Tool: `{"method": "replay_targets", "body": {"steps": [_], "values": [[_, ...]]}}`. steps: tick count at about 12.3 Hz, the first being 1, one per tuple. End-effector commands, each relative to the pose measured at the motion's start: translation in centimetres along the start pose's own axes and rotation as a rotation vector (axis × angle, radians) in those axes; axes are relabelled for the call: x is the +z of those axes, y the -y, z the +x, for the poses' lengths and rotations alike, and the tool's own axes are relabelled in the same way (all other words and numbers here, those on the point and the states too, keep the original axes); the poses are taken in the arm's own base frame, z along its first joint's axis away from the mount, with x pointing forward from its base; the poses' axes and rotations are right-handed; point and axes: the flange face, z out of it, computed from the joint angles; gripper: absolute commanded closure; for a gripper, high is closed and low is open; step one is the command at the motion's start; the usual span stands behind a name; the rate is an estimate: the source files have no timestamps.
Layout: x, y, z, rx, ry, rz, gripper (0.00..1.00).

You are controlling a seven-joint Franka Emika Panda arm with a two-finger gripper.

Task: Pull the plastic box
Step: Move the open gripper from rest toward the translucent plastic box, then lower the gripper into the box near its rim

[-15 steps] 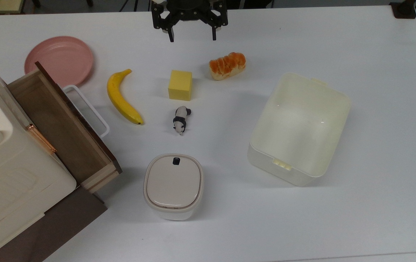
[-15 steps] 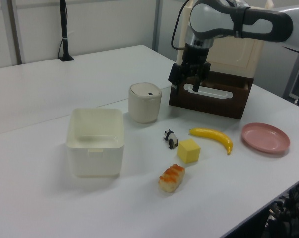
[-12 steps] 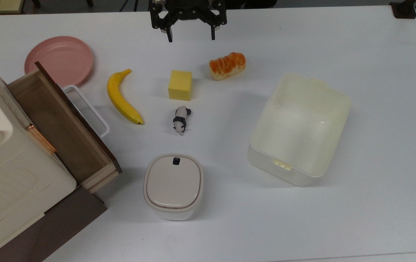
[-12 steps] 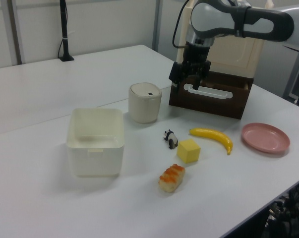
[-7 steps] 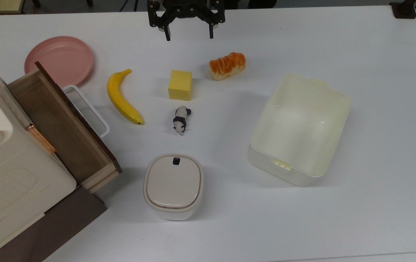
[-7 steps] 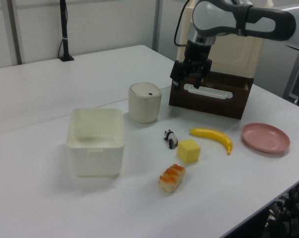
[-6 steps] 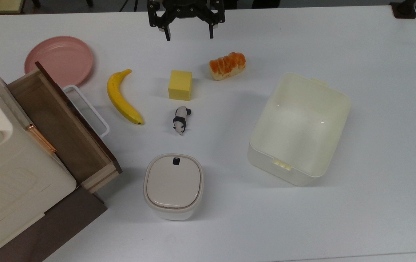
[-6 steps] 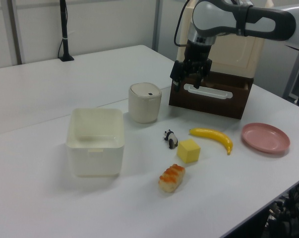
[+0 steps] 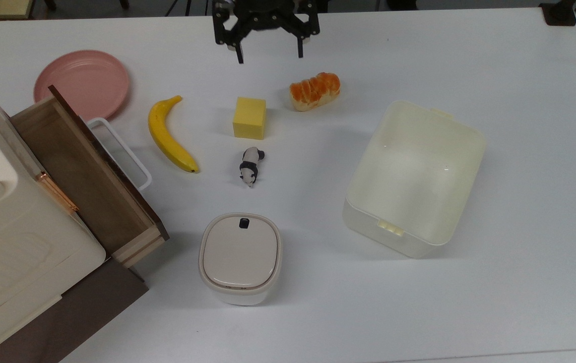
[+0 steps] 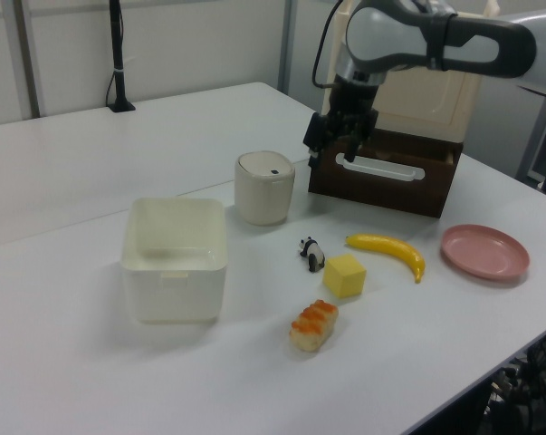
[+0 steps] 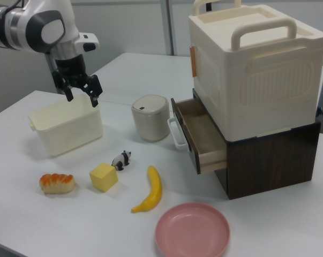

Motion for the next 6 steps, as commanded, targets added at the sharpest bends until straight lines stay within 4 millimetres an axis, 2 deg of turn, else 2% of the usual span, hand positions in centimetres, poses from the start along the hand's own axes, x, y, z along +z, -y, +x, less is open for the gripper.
{"method": "replay_targets", "body": {"steps": [1,3,5,6], "values": [[2.3,1.9,0.6,-0.211,-0.050,-0.013,0.00],[3.3,3.3,1.3,-0.420,-0.055,-0.011,0.00],[4.8,6.9,2.5,-0.659,-0.122,-0.014,0.00],[6.5,8.3,3.5,-0.698,-0.140,-0.006,0.00]]}}
